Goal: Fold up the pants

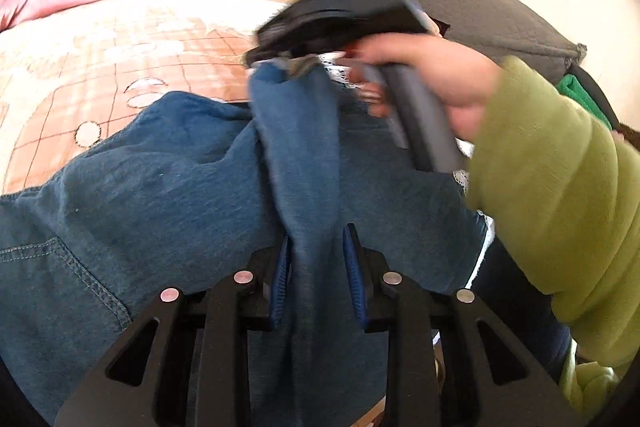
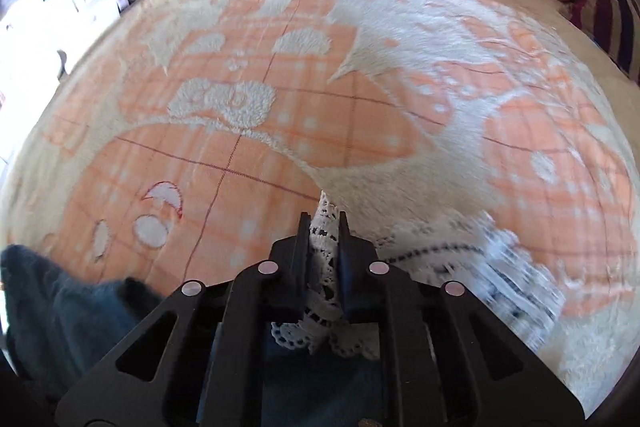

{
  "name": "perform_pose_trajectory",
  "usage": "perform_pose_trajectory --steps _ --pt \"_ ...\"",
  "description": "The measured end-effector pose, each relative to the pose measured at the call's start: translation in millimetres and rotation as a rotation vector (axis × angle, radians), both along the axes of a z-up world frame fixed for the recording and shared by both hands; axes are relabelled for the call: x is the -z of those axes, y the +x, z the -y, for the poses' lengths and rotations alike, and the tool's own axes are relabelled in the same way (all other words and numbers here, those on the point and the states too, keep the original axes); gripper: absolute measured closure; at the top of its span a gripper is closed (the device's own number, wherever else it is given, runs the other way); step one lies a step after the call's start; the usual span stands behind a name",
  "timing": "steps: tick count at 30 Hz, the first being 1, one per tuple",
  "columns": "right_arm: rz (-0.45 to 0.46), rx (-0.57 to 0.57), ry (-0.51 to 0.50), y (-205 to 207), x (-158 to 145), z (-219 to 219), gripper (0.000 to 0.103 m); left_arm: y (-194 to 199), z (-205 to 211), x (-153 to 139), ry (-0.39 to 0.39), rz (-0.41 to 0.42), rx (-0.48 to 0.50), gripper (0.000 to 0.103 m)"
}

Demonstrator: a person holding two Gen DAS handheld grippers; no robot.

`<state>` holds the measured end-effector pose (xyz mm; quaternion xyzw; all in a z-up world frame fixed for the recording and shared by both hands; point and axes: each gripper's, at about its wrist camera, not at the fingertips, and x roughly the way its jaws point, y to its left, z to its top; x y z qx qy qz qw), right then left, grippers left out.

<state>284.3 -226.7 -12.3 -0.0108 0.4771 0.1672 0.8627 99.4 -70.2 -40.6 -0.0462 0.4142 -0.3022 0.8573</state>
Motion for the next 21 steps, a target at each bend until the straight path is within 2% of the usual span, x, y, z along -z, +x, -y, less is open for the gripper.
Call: perform_pose_trajectory --steps 2,3,5,9,12,14,20,21 --pt "0.023 0.019 0.061 -19 -11 21 0.096 4 -7 1 -0.006 0.001 -0.01 0.076" --pt "0.032 0.024 0.085 -26 -14 29 0.096 7 -9 1 -0.005 0.006 -0.019 0.07" --pt "0.057 0.052 0.143 -49 -22 51 0.096 6 -13 1 -0.008 0.009 -0.031 0.064" --pt "0.096 0.113 0.234 -92 -33 89 0.096 4 -14 -1 -0.01 0.016 -0.027 0.064" --pt "0.125 0.177 0.289 -119 -42 116 0.096 -6 -10 -5 0.011 0.033 -0.009 0.07" --pt "0.142 0.207 0.291 -130 -47 126 0.096 -15 -4 -9 0.042 0.064 0.011 0.076" --pt "0.137 0.259 0.331 -165 -48 157 0.096 -30 -2 -19 0.059 0.104 0.048 0.076" --pt "0.134 0.258 0.331 -172 -48 160 0.096 -23 0 -18 0.06 0.107 0.052 0.076"
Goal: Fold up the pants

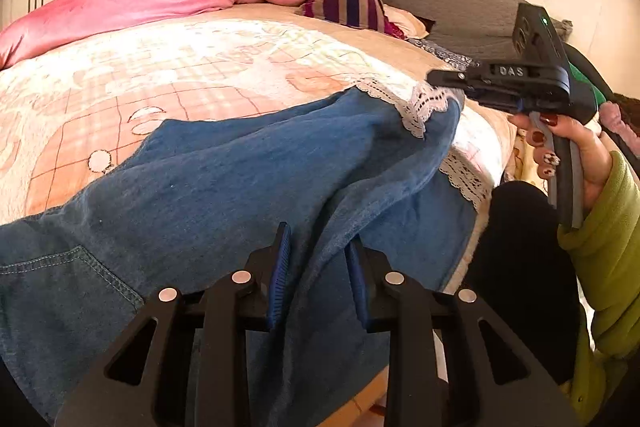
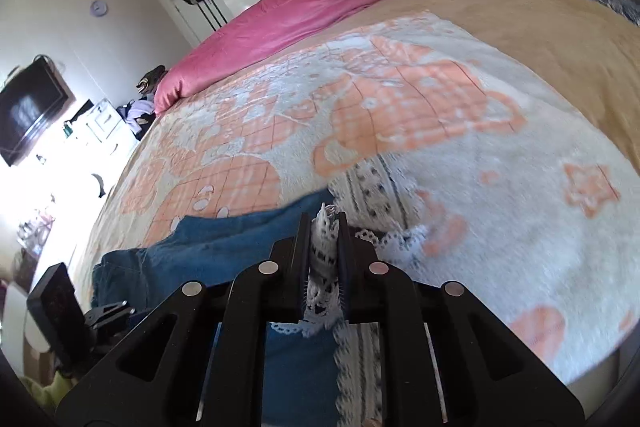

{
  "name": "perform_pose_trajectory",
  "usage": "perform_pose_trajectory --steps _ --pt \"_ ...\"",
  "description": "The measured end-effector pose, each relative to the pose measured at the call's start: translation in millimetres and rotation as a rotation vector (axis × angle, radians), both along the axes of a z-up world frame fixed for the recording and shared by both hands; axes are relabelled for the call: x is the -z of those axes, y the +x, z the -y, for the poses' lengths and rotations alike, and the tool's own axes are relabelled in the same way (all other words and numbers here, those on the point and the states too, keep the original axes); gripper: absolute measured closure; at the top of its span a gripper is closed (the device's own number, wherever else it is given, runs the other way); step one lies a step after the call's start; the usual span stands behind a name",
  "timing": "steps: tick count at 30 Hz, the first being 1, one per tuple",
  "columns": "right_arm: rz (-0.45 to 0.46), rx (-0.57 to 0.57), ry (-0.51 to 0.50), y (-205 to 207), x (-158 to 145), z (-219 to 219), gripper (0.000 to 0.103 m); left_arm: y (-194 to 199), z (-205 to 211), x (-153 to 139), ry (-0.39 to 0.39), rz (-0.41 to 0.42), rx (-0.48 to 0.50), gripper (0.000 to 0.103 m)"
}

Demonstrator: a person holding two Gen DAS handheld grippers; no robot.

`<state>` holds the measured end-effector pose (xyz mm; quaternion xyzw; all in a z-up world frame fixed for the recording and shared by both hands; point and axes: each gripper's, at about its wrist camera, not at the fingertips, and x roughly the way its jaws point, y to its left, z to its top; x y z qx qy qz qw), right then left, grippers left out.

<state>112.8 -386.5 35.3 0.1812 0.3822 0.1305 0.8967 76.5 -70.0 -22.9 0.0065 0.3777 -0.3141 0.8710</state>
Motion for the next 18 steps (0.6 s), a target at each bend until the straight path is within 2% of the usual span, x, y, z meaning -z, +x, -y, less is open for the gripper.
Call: perform_pose_trajectory --steps 7,13,14,17,18 --pt "-0.051 0.017 0.017 -32 13 22 0.096 -12 3 -5 0.05 0.028 0.058 0.076" --pt "-0.124 0.0 0.051 -48 32 29 0.086 -22 15 3 0.091 0.023 0.095 0.076" --pt "-0.138 -0.005 0.057 -50 35 30 0.081 -24 17 5 0.101 0.021 0.097 0.076" --pt "-0.15 -0.014 0.059 -53 40 31 0.08 -24 22 12 0.116 0.006 0.093 0.076" --pt "-0.151 -0.02 0.055 -54 41 30 0.08 -24 22 13 0.118 0.002 0.091 0.082"
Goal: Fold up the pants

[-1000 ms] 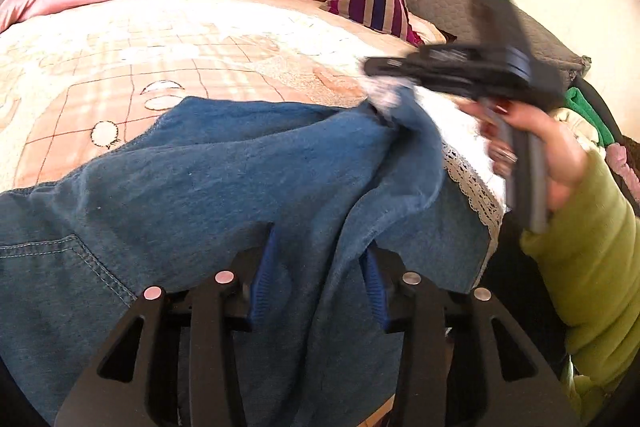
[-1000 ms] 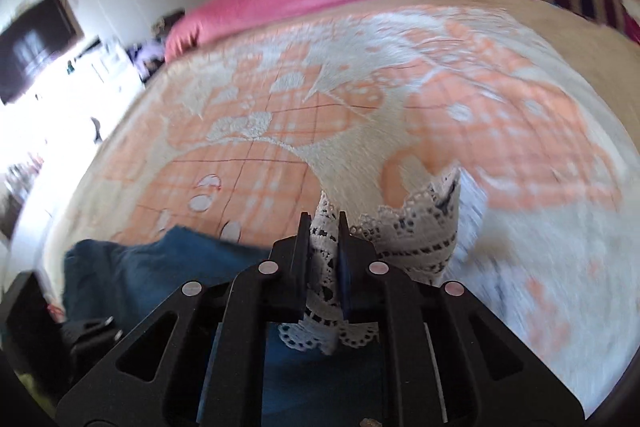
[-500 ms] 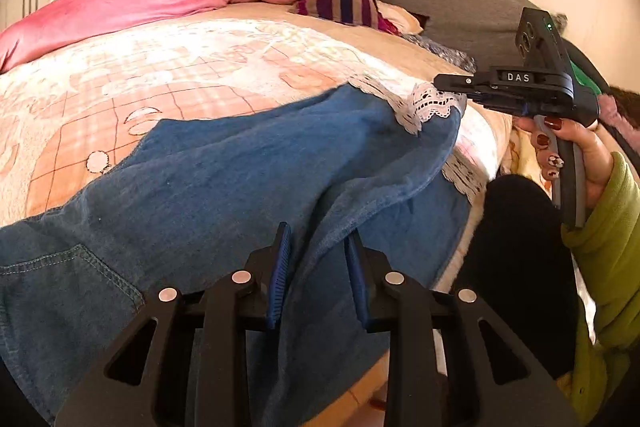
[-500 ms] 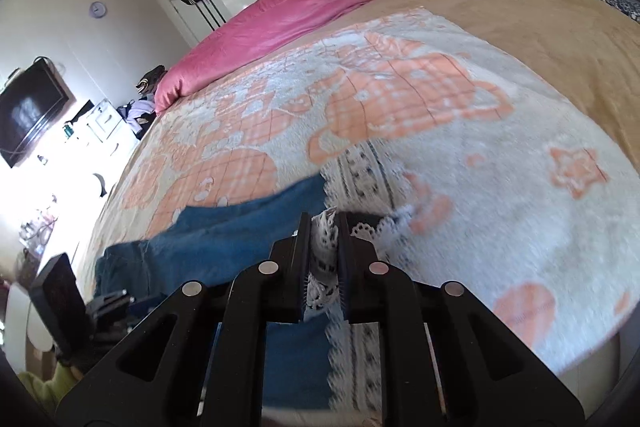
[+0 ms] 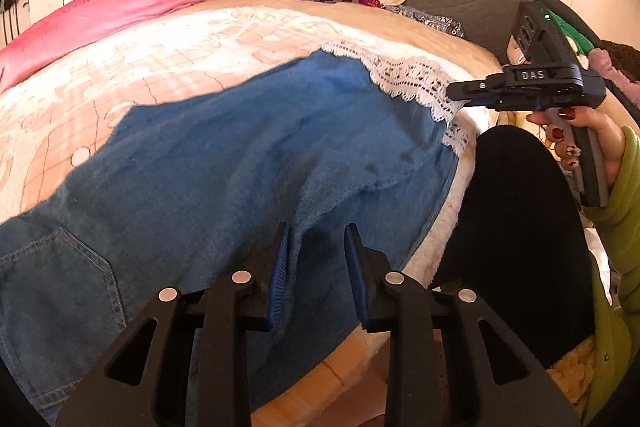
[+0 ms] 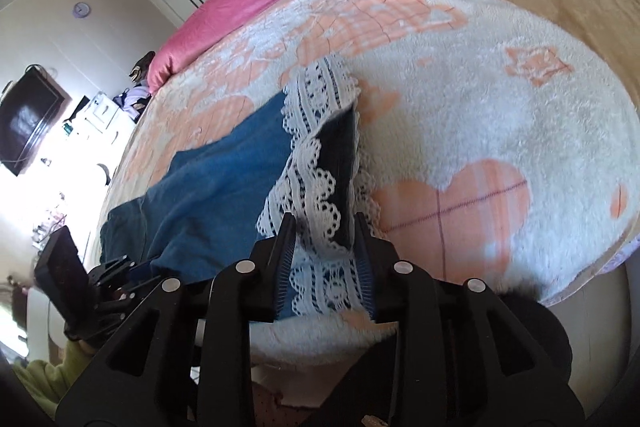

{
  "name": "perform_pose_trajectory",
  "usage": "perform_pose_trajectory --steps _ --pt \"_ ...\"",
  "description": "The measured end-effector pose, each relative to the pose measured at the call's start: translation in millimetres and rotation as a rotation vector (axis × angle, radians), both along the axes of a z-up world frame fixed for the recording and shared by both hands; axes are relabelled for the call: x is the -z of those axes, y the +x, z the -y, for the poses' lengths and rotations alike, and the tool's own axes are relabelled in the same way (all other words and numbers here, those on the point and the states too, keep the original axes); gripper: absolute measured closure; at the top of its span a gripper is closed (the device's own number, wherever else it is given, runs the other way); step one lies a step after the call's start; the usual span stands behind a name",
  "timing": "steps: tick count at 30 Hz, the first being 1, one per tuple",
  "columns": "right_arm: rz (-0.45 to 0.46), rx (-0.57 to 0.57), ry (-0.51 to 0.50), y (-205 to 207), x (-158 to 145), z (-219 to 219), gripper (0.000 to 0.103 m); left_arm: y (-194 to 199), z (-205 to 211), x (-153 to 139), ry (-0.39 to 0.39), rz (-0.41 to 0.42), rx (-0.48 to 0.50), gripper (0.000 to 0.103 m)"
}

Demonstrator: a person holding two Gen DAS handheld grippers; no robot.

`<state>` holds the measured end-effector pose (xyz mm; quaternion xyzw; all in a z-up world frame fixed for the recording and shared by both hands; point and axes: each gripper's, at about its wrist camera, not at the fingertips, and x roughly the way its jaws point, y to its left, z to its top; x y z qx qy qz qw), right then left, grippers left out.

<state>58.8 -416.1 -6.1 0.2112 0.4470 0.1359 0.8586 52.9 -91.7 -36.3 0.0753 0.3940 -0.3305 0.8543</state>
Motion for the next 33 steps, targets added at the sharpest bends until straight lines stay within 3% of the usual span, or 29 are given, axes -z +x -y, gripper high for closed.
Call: perform_pose_trajectory --steps 1,2,3,12,19,21,24,27,29,33 --pt "-0.003 -0.013 -0.01 1 1 -2 0.084 1 0 2 0.008 -0.002 -0.005 0.087" --pt "-0.002 -0.024 -0.016 0 2 -3 0.098 3 -1 3 0.016 -0.001 -0.012 0.096" --pt "-0.002 -0.034 -0.023 0 2 -3 0.098 4 -2 4 0.015 -0.003 -0.017 0.1" --pt "-0.007 -0.057 -0.042 -11 -1 10 0.098 -12 -20 -10 -0.022 -0.004 0.014 0.101" --pt "-0.046 -0.063 -0.074 -13 10 11 0.097 -25 -11 -2 0.05 -0.017 0.068 0.101" --pt "-0.051 -0.07 -0.124 -12 12 7 0.096 -24 -10 2 0.061 -0.027 0.07 0.101" --pt "-0.057 -0.046 -0.203 -11 13 6 0.084 -21 -9 9 0.073 -0.046 0.057 0.098" --pt "0.041 -0.043 -0.27 -23 -6 2 0.08 -20 -12 11 0.06 -0.051 0.055 0.098" --pt "0.111 -0.129 -0.303 -32 -23 -13 0.079 -19 -12 12 0.055 -0.054 0.056 0.098" --pt "0.142 -0.356 -0.294 -41 -26 -61 0.079 -19 -13 14 0.045 -0.062 0.056 0.098"
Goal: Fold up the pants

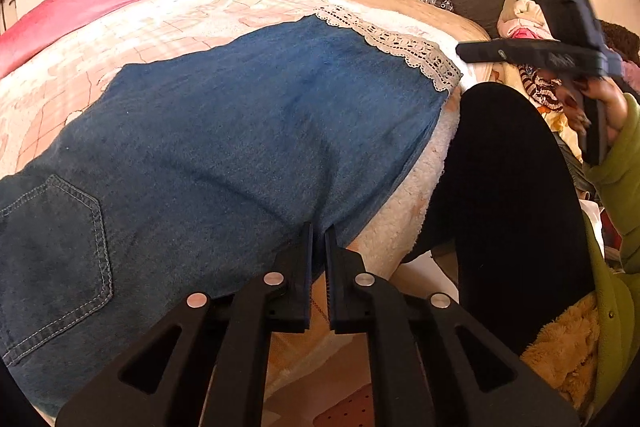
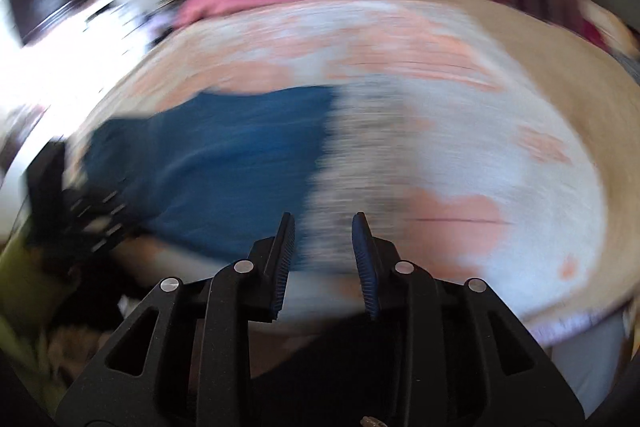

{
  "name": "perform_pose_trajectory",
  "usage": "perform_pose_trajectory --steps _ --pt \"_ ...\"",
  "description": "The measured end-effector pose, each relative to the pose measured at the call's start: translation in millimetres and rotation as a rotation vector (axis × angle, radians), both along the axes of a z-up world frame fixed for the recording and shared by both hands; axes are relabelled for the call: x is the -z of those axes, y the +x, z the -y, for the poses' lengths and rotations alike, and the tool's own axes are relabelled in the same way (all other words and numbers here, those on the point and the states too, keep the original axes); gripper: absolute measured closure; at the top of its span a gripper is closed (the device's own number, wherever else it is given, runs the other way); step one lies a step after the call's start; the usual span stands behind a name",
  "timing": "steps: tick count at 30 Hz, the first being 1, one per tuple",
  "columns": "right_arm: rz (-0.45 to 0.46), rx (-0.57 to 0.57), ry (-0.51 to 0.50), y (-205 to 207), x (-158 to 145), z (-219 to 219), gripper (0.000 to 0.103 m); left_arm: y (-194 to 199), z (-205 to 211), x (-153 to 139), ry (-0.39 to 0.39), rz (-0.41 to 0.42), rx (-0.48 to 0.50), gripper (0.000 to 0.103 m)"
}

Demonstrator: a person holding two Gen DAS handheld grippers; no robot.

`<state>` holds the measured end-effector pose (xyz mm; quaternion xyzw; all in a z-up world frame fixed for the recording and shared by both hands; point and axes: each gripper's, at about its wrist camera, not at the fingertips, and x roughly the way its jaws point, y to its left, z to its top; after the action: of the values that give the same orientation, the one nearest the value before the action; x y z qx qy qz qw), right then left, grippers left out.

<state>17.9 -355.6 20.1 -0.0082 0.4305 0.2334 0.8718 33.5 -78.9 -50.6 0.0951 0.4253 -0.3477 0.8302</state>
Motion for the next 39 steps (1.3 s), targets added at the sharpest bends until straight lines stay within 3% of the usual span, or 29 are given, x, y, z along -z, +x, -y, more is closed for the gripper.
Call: perform_pose_trajectory --steps 2,7,11,13,14,16,21,25,28,37,39 --pt "-0.027 -0.108 -0.026 1 9 -29 0.079 -1 0 0 -0.003 -0.001 -0.001 0.098" --pt "-0.068 -0.243 -0.174 7 34 -75 0.079 -1 -1 0 -0.008 -0.006 -0.003 0.097" --pt "-0.04 -0.271 -0.287 5 44 -88 0.073 1 -3 2 -0.028 -0.021 -0.006 0.096" --pt "-0.045 -0.273 -0.316 7 50 -91 0.077 1 -6 2 -0.038 -0.029 -0.007 0.096" --pt "-0.051 -0.265 -0.32 9 52 -90 0.094 1 -6 2 -0.04 -0.029 -0.007 0.096" --pt "-0.072 -0.264 -0.304 10 51 -84 0.103 1 -7 1 -0.038 -0.028 -0.006 0.095" --pt "-0.108 -0.261 -0.293 4 54 -75 0.103 1 -8 0 -0.048 -0.037 0.005 0.089" --pt "-0.037 -0.254 -0.244 -2 40 -72 0.102 0 -7 0 -0.046 -0.033 0.008 0.087" --pt "-0.003 -0.288 -0.272 -1 33 -85 0.089 0 -5 0 -0.048 -0.03 0.004 0.086" --pt "-0.008 -0.351 -0.399 4 54 -111 0.081 2 -7 -1 -0.066 -0.013 -0.02 0.086" --pt "-0.032 -0.346 -0.391 6 53 -109 0.096 1 -8 -1 -0.063 -0.015 -0.019 0.088"
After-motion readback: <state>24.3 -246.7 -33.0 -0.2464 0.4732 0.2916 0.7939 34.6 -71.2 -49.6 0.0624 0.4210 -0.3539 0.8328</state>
